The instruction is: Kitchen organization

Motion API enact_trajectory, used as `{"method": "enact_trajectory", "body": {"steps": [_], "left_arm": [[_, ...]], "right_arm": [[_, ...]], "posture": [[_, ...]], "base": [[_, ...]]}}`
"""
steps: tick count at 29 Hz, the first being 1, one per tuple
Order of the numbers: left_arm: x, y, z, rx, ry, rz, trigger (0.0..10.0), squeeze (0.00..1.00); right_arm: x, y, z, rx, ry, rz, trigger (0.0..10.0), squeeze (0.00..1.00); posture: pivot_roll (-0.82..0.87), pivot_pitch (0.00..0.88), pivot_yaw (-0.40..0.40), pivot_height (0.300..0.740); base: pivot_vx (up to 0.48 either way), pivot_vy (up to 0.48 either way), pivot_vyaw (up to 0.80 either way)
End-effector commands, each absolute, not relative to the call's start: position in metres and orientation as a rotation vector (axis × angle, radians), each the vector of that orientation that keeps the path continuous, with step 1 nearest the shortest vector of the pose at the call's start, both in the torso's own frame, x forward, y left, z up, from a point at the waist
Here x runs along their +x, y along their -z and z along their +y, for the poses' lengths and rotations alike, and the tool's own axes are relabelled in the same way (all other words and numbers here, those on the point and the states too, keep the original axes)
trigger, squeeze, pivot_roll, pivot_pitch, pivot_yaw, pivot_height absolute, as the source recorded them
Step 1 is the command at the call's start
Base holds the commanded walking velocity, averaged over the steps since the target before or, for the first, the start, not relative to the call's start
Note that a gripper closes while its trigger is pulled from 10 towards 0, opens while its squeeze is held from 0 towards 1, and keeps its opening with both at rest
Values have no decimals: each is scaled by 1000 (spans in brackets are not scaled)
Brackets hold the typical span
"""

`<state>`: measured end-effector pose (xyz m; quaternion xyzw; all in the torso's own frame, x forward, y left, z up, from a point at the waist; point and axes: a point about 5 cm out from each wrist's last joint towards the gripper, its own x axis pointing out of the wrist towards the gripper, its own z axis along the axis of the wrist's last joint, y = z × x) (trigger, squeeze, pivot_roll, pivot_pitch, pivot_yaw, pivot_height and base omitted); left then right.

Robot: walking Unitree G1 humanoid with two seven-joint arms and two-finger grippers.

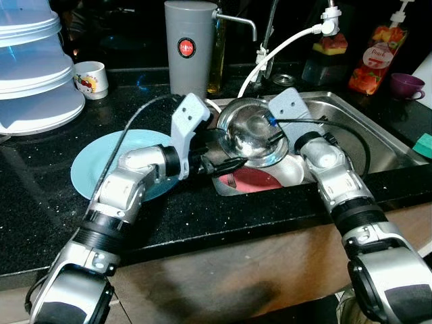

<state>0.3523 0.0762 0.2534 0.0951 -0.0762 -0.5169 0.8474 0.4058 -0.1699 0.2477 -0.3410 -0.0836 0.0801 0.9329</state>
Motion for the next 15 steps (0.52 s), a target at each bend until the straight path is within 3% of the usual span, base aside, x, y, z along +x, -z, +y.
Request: {"method": "enact_trajectory", "body": {"steps": [1,7,15], "left_arm": [[355,-246,74,234,1090,-119,10000,0],[367,-237,79,278,985,-27,10000,0],[368,-232,79,298,984,4,10000,0]], "right_arm": [[405,-237,-166,-707,-212,-140,0,0],[402,-218,-154,-714,-317,-59,0,0],[400,-208,-147,-740,-384,-10,0,0]], "posture": [[3,98,-42,740],[6,98,-39,740],[6,97,-37,740]], "base": [[0,0,0],[0,0,0],[0,0,0]]}}
